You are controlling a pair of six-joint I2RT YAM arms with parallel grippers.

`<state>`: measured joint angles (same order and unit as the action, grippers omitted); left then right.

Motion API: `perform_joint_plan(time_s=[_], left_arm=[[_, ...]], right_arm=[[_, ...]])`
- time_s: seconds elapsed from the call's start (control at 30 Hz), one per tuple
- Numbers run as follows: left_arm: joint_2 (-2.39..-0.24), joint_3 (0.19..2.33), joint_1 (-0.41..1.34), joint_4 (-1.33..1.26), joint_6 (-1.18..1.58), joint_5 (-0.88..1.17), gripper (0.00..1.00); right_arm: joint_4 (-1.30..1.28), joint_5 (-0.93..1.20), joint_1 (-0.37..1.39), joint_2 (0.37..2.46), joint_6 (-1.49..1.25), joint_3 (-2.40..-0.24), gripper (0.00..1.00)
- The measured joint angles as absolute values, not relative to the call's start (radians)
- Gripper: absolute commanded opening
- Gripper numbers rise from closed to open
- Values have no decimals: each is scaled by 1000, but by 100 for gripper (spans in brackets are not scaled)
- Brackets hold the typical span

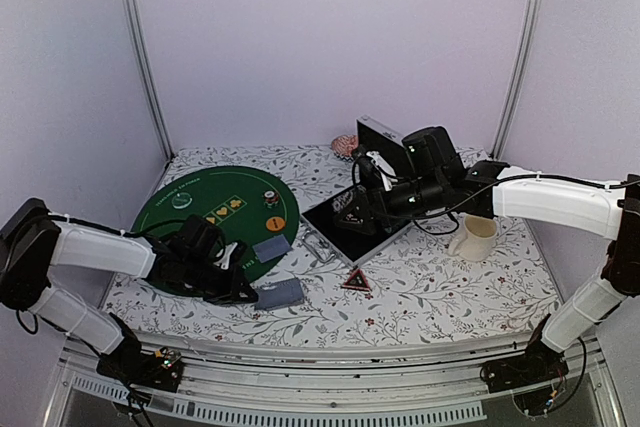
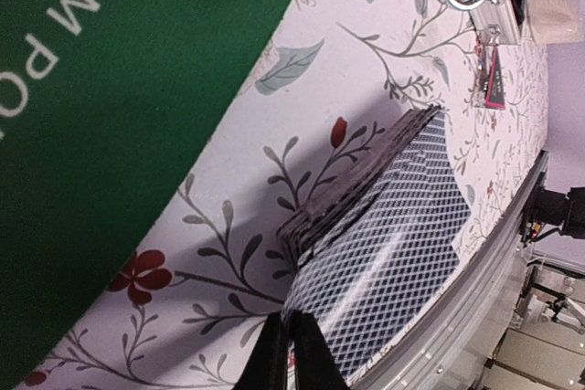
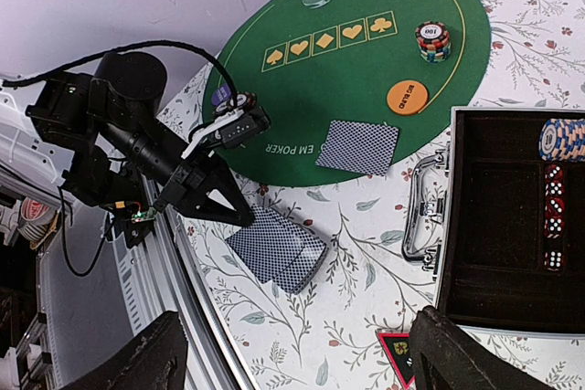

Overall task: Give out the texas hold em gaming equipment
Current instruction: Pick up the poker card from the face-down deck piles, then distribute the poker card in the small blind area.

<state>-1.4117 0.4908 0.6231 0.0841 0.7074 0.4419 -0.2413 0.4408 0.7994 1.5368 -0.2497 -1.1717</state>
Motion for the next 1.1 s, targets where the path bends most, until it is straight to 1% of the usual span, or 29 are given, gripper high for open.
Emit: perform_joint_plan(time_s=[0.1,0.47,0.8,0.93,1.1], left_arm=[[-1396,491,622,93,704,442,0],[-1340,516,621,167,682,442,0],[-1310,612,612,249,620,451,0],[-1266,639,549,274,599,460,0],[-1186,643,409,321,587,455,0]], right_arm=[[-242,441,799,1537,-250,-1172,86],[-244,440,800,1537,-250,-1172,86],[-248,440,800,1537,-249,-1172,86],[-250,440,800,1537,-249,-1172,86],[-259,440,800,1537,-246,-1172,86]])
